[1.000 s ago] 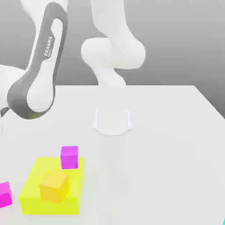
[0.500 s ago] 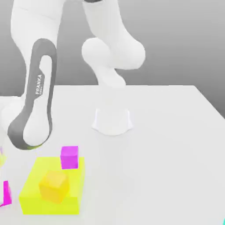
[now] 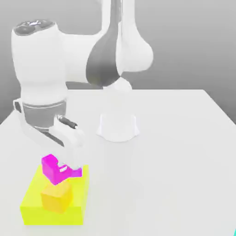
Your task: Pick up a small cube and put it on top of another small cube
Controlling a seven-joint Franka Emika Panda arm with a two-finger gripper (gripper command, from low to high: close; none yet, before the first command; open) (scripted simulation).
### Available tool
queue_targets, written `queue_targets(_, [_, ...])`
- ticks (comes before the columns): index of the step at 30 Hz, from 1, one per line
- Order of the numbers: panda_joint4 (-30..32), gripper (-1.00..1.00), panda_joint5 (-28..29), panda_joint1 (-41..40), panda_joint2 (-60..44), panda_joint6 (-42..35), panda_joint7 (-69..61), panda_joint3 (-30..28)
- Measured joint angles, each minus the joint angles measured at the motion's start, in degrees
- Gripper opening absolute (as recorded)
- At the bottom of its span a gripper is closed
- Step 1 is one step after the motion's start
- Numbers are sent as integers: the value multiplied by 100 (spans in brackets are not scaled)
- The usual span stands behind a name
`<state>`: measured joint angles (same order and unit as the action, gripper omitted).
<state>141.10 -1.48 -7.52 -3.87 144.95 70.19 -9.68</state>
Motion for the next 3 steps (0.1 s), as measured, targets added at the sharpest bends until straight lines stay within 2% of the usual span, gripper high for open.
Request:
queue_targets(1, [30,100,-33,-28,-117,145,-25,-12])
queue_targets(3, [30,100,-34,-25,-116,145,-25,-12])
